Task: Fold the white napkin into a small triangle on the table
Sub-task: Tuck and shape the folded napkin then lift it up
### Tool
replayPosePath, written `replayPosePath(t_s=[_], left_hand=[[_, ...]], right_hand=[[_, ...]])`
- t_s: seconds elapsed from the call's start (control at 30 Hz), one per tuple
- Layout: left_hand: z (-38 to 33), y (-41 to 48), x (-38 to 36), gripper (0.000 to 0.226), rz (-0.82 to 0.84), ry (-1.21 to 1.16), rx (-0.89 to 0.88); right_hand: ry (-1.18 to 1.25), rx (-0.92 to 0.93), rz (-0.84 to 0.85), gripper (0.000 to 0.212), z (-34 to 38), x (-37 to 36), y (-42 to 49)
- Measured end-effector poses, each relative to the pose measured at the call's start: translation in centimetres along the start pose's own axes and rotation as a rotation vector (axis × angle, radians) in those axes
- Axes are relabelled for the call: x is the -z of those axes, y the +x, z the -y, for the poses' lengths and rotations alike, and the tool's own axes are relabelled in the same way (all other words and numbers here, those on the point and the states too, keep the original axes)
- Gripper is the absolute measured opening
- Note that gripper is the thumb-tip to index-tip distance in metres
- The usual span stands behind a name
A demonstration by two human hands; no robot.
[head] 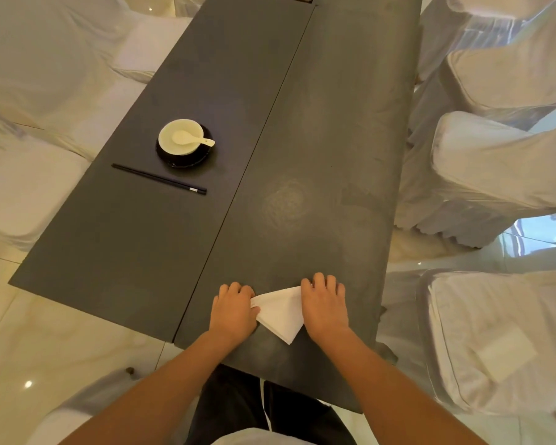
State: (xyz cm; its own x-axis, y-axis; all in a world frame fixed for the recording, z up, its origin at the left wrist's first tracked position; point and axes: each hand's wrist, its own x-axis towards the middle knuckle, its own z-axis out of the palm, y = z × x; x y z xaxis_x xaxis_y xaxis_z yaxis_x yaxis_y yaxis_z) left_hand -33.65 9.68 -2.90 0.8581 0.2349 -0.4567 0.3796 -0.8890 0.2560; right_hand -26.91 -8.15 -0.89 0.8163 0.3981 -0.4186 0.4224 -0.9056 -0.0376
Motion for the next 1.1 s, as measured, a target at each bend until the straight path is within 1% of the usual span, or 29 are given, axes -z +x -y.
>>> replayPosePath(t_s=[0.07,0.1,0.17,0.23,0.33,0.4,0.47,0.57,0.63,0.67,0.73,0.8,0.83,0.9,0.93,1.0,1.1], left_hand=[[0.1,0.8,0.8,0.027,0.116,-0.058,0.048],[0.3,1.1,1.3,0.025,0.161,-0.137,0.062],[0.7,1.2,2.4,0.017,0.241,-0.434,0.102],[0.5,0.2,4.1,0.013,0.324,-0.813,0.162],[-0.6,-1.5,6.6,0.026,0.408,-1.396,0.271],[-1.6,-2.1,8.1,0.032,0.425,-1.622,0.284],[-3.0,-2.6,9.7,0.038,0.426,-1.715,0.258],[-5.5,-2.9,12.6,0.044,0.378,-1.745,0.197],[-7.0,-3.1,14.6,0.046,0.345,-1.773,0.137],[-7.6,-3.3,15.5,0.046,0.344,-1.791,0.106],[-8.8,-3.7,17.0,0.047,0.343,-1.826,0.046],[-9.8,-4.1,18.2,0.043,0.334,-1.889,0.0],[-10.2,-4.2,18.7,0.038,0.317,-1.947,-0.02],[-10.6,-4.2,19.4,0.027,0.287,-2.087,-0.057],[-10.6,-4.1,19.6,0.027,0.282,-2.153,-0.074],[-10.5,-4.0,20.0,0.037,0.263,-2.245,-0.067],[-9.6,-3.7,19.9,0.048,0.245,-2.37,-0.052]], right_hand=[[0.02,-0.017,0.058,0.042,-0.5,0.2,0.2],[0.038,-0.031,0.094,0.038,-0.9,0.3,0.3],[0.135,-0.047,0.181,0.026,-1.7,0.6,0.1],[0.417,-0.09,0.254,0.009,-2.5,1.4,-0.8],[0.89,-0.184,0.246,0.019,-3.7,3.7,-2.5],[1.209,-0.228,0.22,0.025,-4.0,5.5,-3.7],[1.483,-0.272,0.158,0.034,-4.0,7.2,-4.7],[1.877,-0.294,0.059,0.041,-3.6,9.7,-5.2],[2.18,-0.245,0.035,0.045,-3.1,11.4,-5.1],[2.287,-0.203,0.034,0.046,-2.8,12.1,-5.0],[2.416,-0.116,0.041,0.039,-2.0,14.0,-5.1],[2.495,-0.054,0.055,0.019,-1.3,16.1,-5.3],[2.554,-0.04,0.047,0.013,-1.0,17.1,-5.4],[2.686,0.025,-0.002,0.028,-0.8,18.2,-5.4],[2.738,0.051,-0.022,0.034,-0.7,18.6,-5.4],[2.789,0.062,-0.037,0.04,-0.4,19.0,-5.3],[2.865,0.025,-0.011,0.044,0.2,19.4,-5.1]])
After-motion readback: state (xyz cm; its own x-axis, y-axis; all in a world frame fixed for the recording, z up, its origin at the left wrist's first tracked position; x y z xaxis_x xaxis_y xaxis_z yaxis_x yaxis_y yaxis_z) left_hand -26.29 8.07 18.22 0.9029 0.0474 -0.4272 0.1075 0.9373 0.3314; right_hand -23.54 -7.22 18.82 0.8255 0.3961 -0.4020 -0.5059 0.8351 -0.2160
